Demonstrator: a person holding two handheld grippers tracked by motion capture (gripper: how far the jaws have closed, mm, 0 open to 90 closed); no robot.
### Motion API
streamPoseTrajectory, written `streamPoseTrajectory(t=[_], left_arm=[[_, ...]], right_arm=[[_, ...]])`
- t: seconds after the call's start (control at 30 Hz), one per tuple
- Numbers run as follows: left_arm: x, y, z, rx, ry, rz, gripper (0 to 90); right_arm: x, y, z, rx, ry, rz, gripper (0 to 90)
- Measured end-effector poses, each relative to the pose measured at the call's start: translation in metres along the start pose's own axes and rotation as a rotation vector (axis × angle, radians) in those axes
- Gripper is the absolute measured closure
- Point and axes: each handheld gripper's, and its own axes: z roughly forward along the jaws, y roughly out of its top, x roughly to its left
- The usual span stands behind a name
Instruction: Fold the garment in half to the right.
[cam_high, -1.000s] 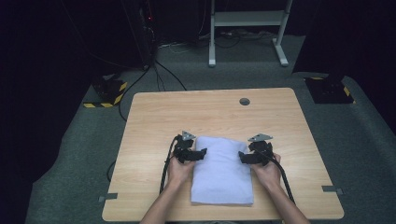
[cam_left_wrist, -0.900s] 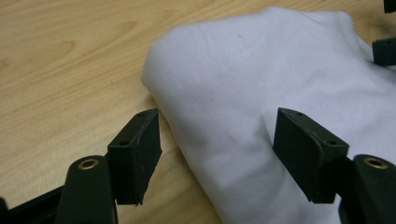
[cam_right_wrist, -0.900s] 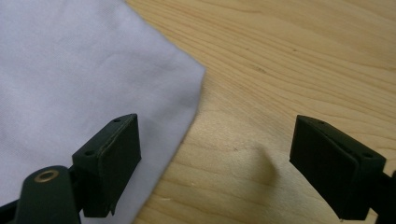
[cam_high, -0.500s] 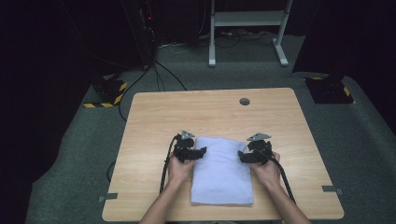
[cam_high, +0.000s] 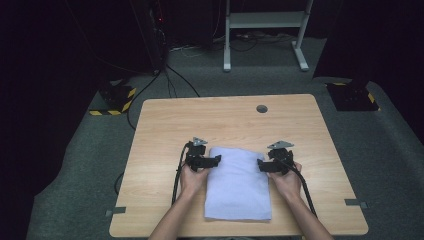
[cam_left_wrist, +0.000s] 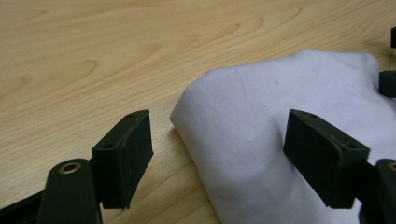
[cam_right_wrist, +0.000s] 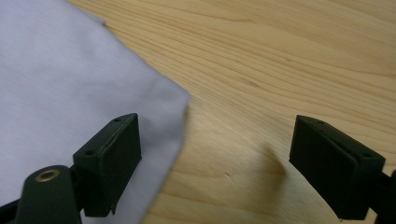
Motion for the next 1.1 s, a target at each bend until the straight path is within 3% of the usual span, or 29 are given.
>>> streamPoseTrajectory(t=[0.07, 0.17, 0.3, 0.37, 0.47, 0.57, 0.63, 0.73, 0.77, 0.8, 0.87, 0.93, 1.1], left_arm=[[0.001, 0.002, -0.002, -0.027, -0.013, -0.001, 23.9], [0.002, 0.009, 0.006, -0.048, -0.006, -0.034, 21.1], [0.003, 0.013, 0.021, 0.017, 0.022, -0.012, 23.3], [0.006, 0.011, 0.019, 0.018, 0.016, -0.027, 23.0], [0.004, 0.008, 0.008, -0.025, 0.007, 0.007, 20.3], [-0.004, 0.002, -0.005, -0.031, -0.017, 0.032, 18.1], [-0.015, -0.005, -0.015, -0.037, -0.029, 0.080, 18.4], [-0.033, -0.021, -0.026, -0.022, -0.052, 0.157, 18.9], [-0.033, -0.021, -0.026, -0.022, -0.052, 0.157, 19.1], [-0.042, -0.031, -0.029, -0.009, -0.067, 0.181, 19.4], [-0.048, -0.040, -0.026, 0.000, -0.033, 0.217, 19.6], [-0.048, -0.041, -0.022, 0.009, -0.018, 0.212, 20.7], [-0.047, -0.037, -0.011, 0.005, 0.033, 0.214, 22.6]], right_arm=[[-0.004, 0.000, -0.002, -0.005, -0.003, 0.003, 16.7], [-0.005, 0.005, 0.000, -0.035, 0.001, 0.044, 17.4], [-0.004, 0.013, 0.014, -0.005, -0.018, 0.061, 16.7], [-0.008, 0.012, 0.016, -0.001, -0.013, 0.079, 16.5], [-0.013, 0.009, 0.011, 0.005, -0.036, 0.065, 16.9], [-0.010, 0.002, -0.004, -0.028, 0.013, 0.067, 17.4], [0.000, -0.004, -0.017, -0.057, 0.041, 0.033, 17.9], [0.016, -0.016, -0.029, -0.068, 0.141, 0.005, 18.6], [0.024, -0.020, -0.032, -0.063, 0.160, -0.014, 18.7], [0.032, -0.026, -0.034, -0.061, 0.191, -0.025, 19.2], [0.043, -0.032, -0.035, -0.061, 0.213, -0.042, 20.8], [0.051, -0.036, -0.034, -0.068, 0.213, -0.061, 22.1], [0.049, -0.031, -0.027, -0.058, 0.213, -0.052, 22.3]])
